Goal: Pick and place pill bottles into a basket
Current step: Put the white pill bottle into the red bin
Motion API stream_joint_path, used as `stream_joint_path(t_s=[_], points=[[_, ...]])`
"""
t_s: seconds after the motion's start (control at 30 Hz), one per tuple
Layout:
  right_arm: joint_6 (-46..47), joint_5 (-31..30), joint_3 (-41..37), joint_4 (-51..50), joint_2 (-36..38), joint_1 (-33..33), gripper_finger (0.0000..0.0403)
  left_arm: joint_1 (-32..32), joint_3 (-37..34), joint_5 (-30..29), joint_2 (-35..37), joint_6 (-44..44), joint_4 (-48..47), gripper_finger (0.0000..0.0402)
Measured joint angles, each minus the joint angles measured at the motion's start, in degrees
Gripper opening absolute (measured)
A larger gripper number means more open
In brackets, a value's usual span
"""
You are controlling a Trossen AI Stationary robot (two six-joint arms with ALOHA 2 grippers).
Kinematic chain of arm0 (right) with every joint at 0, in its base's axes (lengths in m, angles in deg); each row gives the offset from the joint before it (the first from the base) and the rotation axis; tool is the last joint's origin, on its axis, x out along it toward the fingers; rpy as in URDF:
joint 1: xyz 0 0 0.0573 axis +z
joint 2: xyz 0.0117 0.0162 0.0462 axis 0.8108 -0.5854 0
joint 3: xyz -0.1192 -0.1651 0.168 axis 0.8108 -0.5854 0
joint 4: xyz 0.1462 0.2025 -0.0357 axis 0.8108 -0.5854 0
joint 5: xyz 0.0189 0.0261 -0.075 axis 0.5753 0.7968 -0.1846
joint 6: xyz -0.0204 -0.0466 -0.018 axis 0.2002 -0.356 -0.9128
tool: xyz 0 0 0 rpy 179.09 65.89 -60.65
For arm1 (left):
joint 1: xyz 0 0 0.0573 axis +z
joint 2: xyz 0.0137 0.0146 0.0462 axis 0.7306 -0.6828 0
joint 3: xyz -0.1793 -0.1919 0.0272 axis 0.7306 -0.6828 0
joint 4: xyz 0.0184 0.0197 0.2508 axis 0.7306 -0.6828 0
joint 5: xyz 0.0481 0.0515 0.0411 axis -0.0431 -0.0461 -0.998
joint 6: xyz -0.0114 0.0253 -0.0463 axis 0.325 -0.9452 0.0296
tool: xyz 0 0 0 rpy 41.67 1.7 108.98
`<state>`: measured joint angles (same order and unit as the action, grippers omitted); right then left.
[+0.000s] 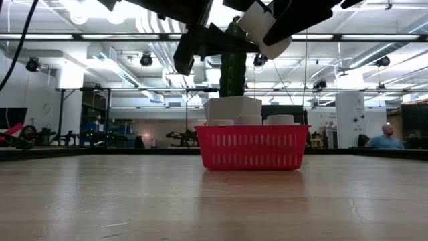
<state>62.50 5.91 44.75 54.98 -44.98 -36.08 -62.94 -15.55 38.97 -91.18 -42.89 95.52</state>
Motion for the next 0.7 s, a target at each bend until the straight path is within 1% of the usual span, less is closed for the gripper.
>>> stream_joint_path(t_s=[0.3, 0.7], points=[[0.0, 0.0, 0.0, 0.02, 0.0, 0.0, 0.0182, -1.16, 0.0, -0.46, 0.5, 0.2, 0.04, 0.0248], [-0.25, -0.03, 0.0, 0.04, 0.0, -0.57, 0.0182, -1.64, 0.0, -0.78, 0.5, 3.06, -0.16, 0.0248]])
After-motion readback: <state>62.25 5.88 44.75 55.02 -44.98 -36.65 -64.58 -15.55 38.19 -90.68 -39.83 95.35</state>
